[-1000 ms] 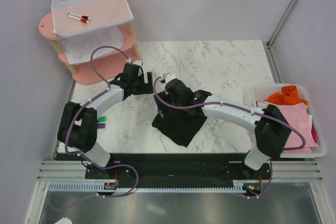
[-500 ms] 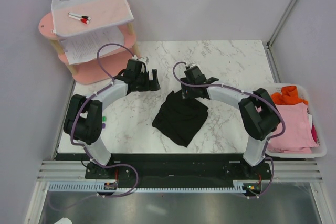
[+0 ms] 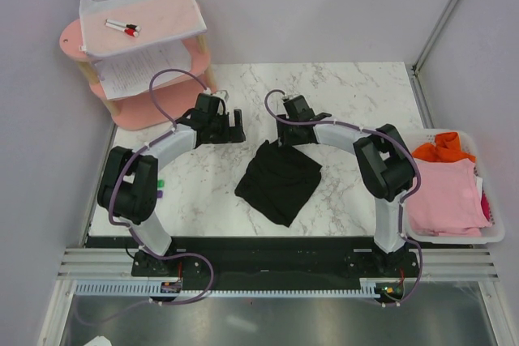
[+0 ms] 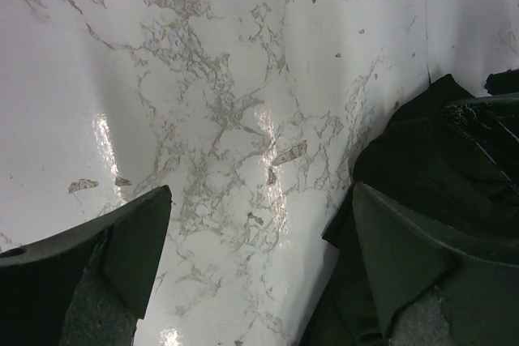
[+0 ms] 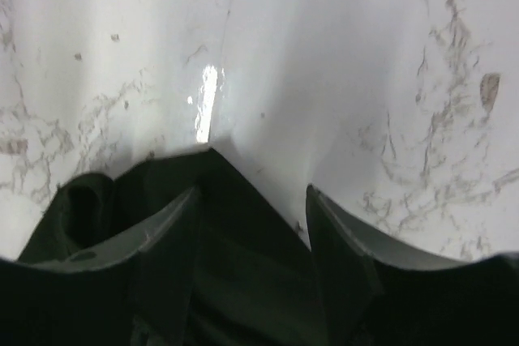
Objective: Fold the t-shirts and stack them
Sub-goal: Flatten out the tshirt
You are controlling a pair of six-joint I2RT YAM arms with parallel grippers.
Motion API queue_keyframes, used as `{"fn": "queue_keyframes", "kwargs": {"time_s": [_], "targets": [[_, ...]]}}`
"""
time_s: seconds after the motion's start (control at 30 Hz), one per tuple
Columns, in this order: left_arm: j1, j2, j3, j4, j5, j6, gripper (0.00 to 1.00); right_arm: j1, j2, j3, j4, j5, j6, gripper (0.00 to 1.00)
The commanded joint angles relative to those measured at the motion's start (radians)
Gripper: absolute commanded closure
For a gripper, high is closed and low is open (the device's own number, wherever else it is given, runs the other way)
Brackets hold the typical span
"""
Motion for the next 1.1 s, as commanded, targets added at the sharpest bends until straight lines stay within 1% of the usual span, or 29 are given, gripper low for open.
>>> {"fn": "queue_keyframes", "kwargs": {"time_s": [0.0,0.03,0.07,0.13,0.17,0.23,0.27,0.5,0.63,0.87,1.07], "targets": [[-0.004,-0.058,-0.009,-0.012,-0.034,0.03,0.0,0.004,0.046,0.073,-0.031,-0.103,-0.004,0.4],[-0.004,-0.062,-0.007,-0.014,-0.036,0.03,0.0,0.002,0.051,0.081,-0.047,-0.109,-0.007,0.41],[-0.004,-0.062,-0.006,-0.018,-0.037,0.03,0.0,0.005,0.051,0.089,-0.054,-0.124,-0.011,0.45],[-0.004,-0.066,-0.003,-0.023,-0.04,0.027,0.0,0.004,0.054,0.113,-0.077,-0.141,-0.028,0.57],[-0.004,-0.069,-0.003,-0.024,-0.04,0.027,0.0,0.004,0.057,0.124,-0.087,-0.147,-0.034,0.73],[-0.004,-0.075,-0.001,-0.029,-0.045,0.027,0.0,0.004,0.056,0.144,-0.099,-0.161,-0.046,0.88],[-0.004,-0.076,-0.001,-0.032,-0.048,0.027,0.0,0.004,0.051,0.149,-0.1,-0.16,-0.047,1.0],[-0.004,-0.104,-0.003,-0.049,-0.074,0.026,0.0,-0.024,-0.035,0.205,-0.1,-0.031,-0.037,1.0],[-0.004,-0.116,-0.001,-0.051,-0.079,0.024,0.0,-0.053,-0.145,0.267,-0.104,0.078,-0.048,1.0],[-0.004,-0.121,-0.001,-0.051,-0.088,0.023,0.0,-0.056,-0.317,0.454,-0.171,0.246,-0.143,1.0],[-0.004,-0.115,-0.003,-0.051,-0.088,0.017,0.0,-0.056,-0.464,0.529,-0.235,0.365,-0.208,1.0]]}}
